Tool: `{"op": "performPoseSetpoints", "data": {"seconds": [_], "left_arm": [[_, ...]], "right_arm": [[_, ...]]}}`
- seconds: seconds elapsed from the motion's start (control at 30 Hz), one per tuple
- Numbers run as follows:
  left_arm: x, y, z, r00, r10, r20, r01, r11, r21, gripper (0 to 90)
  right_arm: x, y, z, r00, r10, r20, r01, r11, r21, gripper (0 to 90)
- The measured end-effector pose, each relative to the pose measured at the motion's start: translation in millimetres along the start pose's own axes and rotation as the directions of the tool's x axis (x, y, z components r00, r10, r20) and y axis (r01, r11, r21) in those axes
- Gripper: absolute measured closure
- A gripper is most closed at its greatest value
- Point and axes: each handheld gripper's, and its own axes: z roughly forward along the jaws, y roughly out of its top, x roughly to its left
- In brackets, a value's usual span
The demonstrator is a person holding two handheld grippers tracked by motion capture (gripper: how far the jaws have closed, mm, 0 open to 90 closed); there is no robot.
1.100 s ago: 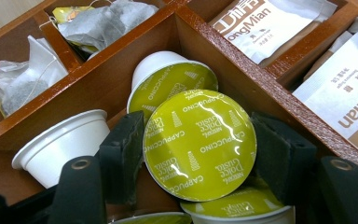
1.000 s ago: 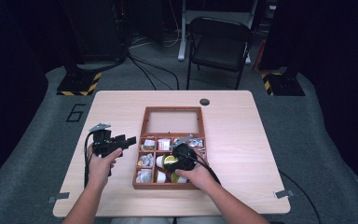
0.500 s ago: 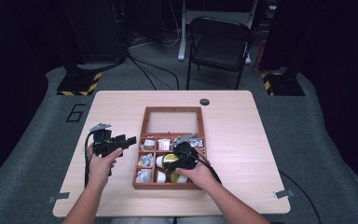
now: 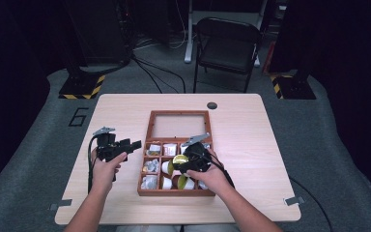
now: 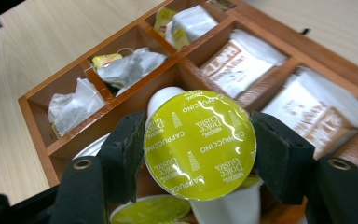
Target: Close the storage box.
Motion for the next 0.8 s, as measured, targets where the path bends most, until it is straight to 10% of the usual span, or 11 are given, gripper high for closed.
{"op": "performPoseSetpoints", "data": {"seconds": [0.4, 0.8], "left_arm": [[3.0, 5.7, 6.6, 0.9999, -0.011, 0.007, 0.011, 0.9999, -0.001, 37.0], [1.5, 10.4, 17.0, 0.9997, -0.01, 0.023, 0.01, 0.9999, 0.008, 37.0]], "right_arm": [[-55.3, -9.5, -47.7, 0.9859, 0.123, 0.113, -0.113, 0.989, -0.09, 37.5], [-108.0, -39.4, -91.6, 0.9279, 0.261, 0.266, -0.23, 0.963, -0.142, 37.5]]}}
